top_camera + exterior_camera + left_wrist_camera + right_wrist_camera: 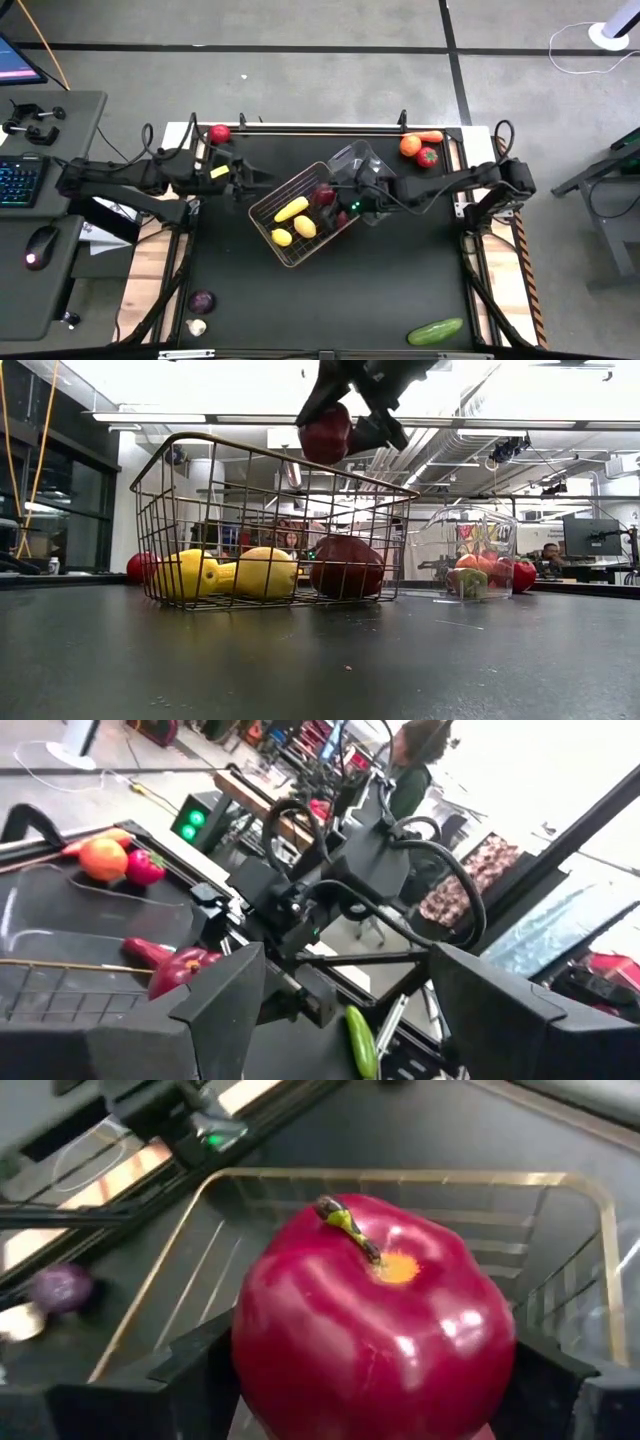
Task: Sort produce into baskets
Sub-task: Put the apple into the gold wire basket, then put the left tomato into the gold wire basket
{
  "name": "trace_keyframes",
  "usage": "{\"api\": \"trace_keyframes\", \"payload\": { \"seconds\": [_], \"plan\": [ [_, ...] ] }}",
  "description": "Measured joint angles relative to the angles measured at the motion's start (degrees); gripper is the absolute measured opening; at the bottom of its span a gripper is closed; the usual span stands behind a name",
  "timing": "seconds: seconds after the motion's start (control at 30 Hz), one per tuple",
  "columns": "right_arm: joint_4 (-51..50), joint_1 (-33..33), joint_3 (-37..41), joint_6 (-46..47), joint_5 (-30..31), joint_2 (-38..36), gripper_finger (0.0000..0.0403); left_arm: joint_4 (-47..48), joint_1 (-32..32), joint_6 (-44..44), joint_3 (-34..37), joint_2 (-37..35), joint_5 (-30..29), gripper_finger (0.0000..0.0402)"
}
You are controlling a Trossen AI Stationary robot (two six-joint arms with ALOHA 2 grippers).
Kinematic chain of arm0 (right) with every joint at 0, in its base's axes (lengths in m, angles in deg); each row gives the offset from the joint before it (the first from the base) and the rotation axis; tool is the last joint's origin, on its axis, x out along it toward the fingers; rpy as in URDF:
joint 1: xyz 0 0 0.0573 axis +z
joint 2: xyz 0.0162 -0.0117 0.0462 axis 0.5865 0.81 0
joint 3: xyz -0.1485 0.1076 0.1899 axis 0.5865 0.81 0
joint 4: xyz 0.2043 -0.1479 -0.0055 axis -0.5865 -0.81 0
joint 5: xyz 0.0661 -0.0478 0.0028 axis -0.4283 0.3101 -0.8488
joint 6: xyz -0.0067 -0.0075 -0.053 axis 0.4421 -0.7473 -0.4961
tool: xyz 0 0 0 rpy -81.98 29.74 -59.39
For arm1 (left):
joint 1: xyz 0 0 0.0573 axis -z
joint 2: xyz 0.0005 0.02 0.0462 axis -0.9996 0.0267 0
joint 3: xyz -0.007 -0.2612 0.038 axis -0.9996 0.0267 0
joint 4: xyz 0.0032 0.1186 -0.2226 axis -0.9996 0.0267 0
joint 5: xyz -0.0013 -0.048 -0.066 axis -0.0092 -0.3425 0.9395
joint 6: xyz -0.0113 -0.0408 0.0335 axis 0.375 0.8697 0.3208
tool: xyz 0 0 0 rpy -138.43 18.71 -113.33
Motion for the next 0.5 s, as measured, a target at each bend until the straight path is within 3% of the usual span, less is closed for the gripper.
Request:
{"api": "trace_keyframes", "payload": {
  "seconds": [0.2, 0.4, 0.5],
  "plan": [
    [1.0, -1.8, 0.0, -0.2, -2.6, 0.0, 0.0332, 0.0, 0.0, 0.2, 0.0, -0.1, -0.5, 0.0271],
    [1.2, -3.7, 0.0, 0.0, -7.4, 0.0, 0.0388, 0.1, 0.0, 0.0, 0.0, 0.0, -3.2, 0.0271],
    [1.4, -4.0, 0.0, -0.1, -7.4, 0.0, 0.0391, -0.1, -0.1, -0.2, 0.0, 0.0, -4.7, 0.0271]
  ]
}}
